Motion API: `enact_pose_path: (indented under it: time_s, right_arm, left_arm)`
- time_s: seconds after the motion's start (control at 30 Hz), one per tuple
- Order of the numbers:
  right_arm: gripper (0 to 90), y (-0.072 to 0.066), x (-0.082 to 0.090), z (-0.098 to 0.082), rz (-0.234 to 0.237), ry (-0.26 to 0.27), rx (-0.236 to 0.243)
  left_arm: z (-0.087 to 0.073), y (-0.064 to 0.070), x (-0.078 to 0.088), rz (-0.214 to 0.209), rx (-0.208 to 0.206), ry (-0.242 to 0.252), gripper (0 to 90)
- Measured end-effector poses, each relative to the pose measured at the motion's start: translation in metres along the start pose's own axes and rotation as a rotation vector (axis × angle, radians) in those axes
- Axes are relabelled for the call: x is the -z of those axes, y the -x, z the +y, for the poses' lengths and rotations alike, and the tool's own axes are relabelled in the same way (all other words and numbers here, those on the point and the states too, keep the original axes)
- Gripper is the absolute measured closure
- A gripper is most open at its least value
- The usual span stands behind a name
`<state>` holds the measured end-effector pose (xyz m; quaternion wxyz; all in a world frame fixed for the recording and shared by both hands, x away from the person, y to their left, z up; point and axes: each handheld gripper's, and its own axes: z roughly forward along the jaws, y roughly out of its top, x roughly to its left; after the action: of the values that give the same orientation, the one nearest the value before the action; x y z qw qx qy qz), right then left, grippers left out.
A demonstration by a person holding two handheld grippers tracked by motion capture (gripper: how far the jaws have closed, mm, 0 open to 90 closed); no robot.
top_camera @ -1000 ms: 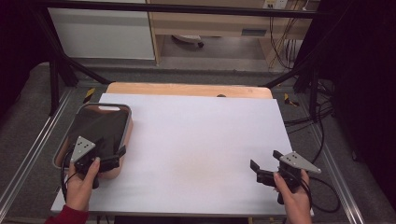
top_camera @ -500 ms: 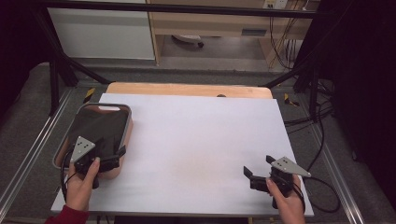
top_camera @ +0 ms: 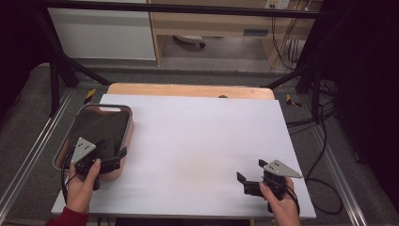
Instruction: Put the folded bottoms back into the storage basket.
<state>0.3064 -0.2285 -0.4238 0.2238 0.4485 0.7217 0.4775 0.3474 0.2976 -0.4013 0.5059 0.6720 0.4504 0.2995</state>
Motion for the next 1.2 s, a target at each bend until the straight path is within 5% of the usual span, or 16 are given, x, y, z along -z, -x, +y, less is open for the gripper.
enact_pose_path:
  time_s: [0.33, 0.97, 1.1, 1.2]
  right_arm:
    - [3.0, -0.006, -0.015, 0.0, 0.017, -0.02, 0.022]
    - [3.5, 0.01, -0.054, 0.017, 0.005, 0.019, 0.0]
    - [3.5, 0.011, -0.063, 0.018, 0.008, 0.016, -0.012]
    - [3.5, 0.009, -0.07, 0.018, 0.024, 0.005, -0.012]
  left_arm:
    - [0.0, 0.0, 0.0, -0.003, 0.001, 0.0, 5.9]
    - [0.002, 0.0, 0.003, -0.016, 0.019, 0.019, 6.0]
    - [0.007, 0.006, 0.008, -0.015, 0.022, 0.045, 6.6]
    - [0.016, 0.019, 0.012, -0.025, -0.021, 0.068, 6.1]
